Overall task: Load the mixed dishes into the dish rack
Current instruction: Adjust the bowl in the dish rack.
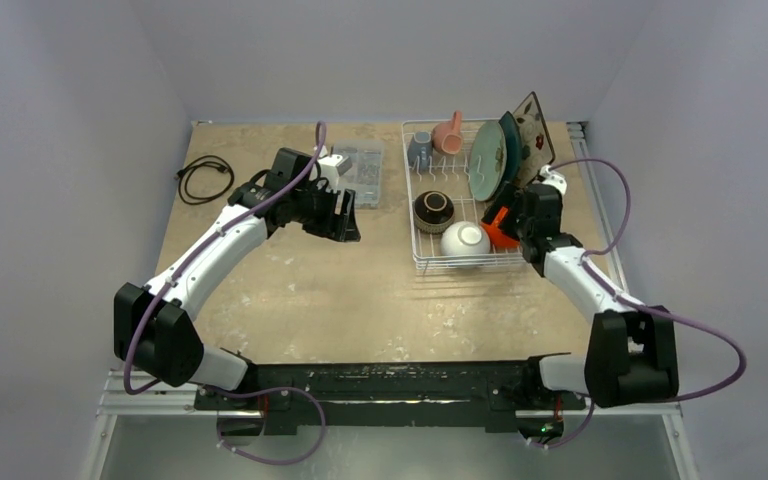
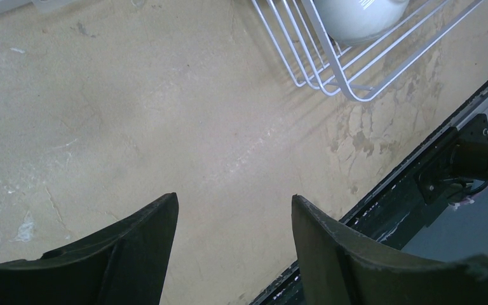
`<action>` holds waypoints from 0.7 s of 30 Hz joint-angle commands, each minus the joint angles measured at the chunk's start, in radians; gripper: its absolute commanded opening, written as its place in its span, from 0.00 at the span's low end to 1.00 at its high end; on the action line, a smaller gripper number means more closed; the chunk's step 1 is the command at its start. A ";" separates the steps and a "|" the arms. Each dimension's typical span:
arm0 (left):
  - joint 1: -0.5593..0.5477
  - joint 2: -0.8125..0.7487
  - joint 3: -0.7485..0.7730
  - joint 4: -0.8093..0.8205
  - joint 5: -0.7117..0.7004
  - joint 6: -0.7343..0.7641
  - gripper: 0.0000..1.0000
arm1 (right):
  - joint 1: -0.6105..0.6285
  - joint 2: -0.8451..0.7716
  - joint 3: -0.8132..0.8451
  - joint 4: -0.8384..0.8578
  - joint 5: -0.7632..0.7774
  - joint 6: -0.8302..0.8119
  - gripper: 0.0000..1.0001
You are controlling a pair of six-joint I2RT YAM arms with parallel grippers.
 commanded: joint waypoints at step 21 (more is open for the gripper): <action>-0.004 0.002 0.038 0.018 0.029 0.004 0.65 | 0.404 0.162 0.239 -0.420 0.451 -0.175 0.75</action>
